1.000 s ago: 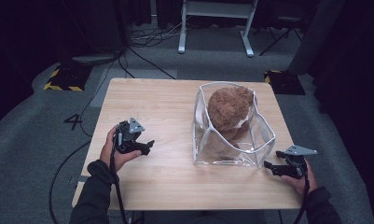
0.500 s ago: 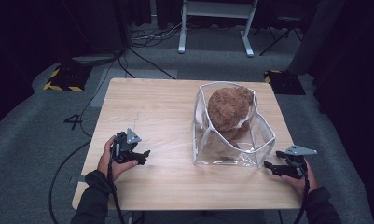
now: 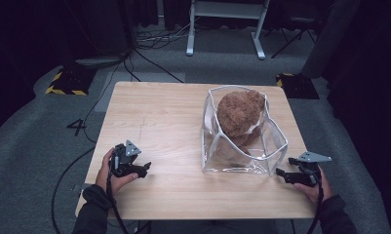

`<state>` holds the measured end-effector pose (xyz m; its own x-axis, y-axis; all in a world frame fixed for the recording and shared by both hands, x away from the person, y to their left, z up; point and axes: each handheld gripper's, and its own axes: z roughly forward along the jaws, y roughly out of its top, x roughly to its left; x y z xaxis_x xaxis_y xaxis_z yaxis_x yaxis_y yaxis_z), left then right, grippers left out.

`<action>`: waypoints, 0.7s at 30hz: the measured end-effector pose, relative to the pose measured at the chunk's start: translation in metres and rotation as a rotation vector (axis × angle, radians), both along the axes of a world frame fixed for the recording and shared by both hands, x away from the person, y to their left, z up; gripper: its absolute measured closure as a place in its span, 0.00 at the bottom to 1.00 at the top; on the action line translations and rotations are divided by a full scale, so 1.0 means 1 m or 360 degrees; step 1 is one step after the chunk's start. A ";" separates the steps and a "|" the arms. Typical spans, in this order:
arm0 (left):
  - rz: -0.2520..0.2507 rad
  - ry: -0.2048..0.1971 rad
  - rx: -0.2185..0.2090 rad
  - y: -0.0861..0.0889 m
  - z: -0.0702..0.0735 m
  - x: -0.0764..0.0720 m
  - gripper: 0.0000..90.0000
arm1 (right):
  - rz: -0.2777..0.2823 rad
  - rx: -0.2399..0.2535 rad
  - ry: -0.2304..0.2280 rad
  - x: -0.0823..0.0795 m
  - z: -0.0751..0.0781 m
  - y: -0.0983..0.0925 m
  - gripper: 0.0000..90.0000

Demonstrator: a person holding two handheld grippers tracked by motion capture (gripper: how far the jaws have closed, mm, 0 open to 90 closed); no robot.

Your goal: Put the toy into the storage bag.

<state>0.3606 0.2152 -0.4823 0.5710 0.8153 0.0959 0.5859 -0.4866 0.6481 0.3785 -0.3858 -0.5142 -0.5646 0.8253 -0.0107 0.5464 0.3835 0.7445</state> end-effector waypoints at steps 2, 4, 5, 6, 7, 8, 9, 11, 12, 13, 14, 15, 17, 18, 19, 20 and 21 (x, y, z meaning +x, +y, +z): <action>0.0007 0.0001 0.0013 0.001 -0.002 -0.001 0.19 | 0.0000 0.0000 0.0000 0.000 0.000 0.000 0.24; 0.0013 0.0002 -0.0007 0.002 -0.004 -0.003 0.19 | 0.0000 -0.0001 -0.0001 0.000 0.000 0.000 0.24; 0.0009 0.0003 -0.0003 0.003 -0.006 -0.004 0.19 | 0.0000 -0.0001 -0.0001 0.000 0.000 0.000 0.24; 0.0011 0.0002 0.0007 0.003 -0.007 -0.005 0.19 | 0.0000 -0.0001 -0.0001 0.000 0.000 0.000 0.24; 0.0009 0.0006 0.0010 0.004 -0.008 -0.006 0.19 | 0.0000 -0.0001 -0.0001 0.000 0.000 0.000 0.24; 0.0014 -0.0001 0.0014 0.005 -0.009 -0.007 0.19 | 0.0000 -0.0001 -0.0002 0.000 0.000 0.000 0.24; 0.0018 -0.0005 0.0011 0.006 -0.009 -0.008 0.19 | -0.0001 -0.0001 -0.0001 0.000 0.000 0.000 0.24; 0.0030 -0.0016 0.0000 0.008 -0.009 -0.011 0.19 | -0.0001 0.0000 -0.0001 0.000 0.000 0.000 0.24; 0.0032 -0.0019 -0.0007 0.009 -0.010 -0.011 0.19 | 0.0001 -0.0002 0.0000 0.000 0.000 0.000 0.24; 0.0037 -0.0018 -0.0017 0.011 -0.010 -0.013 0.19 | 0.0001 -0.0002 0.0000 0.000 0.000 0.000 0.24; 0.0039 -0.0015 -0.0014 0.011 -0.011 -0.013 0.19 | 0.0001 -0.0002 0.0000 0.000 0.000 0.000 0.24; 0.0040 -0.0016 -0.0018 0.012 -0.011 -0.015 0.19 | 0.0001 -0.0002 0.0000 0.000 0.000 0.000 0.24; 0.0035 -0.0016 -0.0014 0.014 -0.013 -0.017 0.19 | 0.0001 -0.0002 0.0000 0.000 0.000 0.000 0.24; 0.0036 -0.0015 -0.0013 0.015 -0.013 -0.018 0.19 | 0.0001 -0.0002 0.0000 0.000 0.000 0.000 0.24; 0.0042 -0.0012 -0.0020 0.016 -0.013 -0.019 0.19 | 0.0001 -0.0002 0.0000 0.000 0.000 0.000 0.24; 0.0046 -0.0012 -0.0021 0.017 -0.014 -0.020 0.19 | 0.0001 -0.0002 0.0000 0.000 0.000 0.000 0.24; 0.0049 -0.0011 -0.0020 0.019 -0.015 -0.021 0.19 | 0.0001 -0.0002 0.0000 0.000 0.000 0.000 0.24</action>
<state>0.3394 0.2338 -0.4972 0.5449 0.8337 0.0896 0.5958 -0.4602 0.6583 0.3783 -0.3860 -0.5142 -0.5650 0.8250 -0.0118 0.5461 0.3847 0.7442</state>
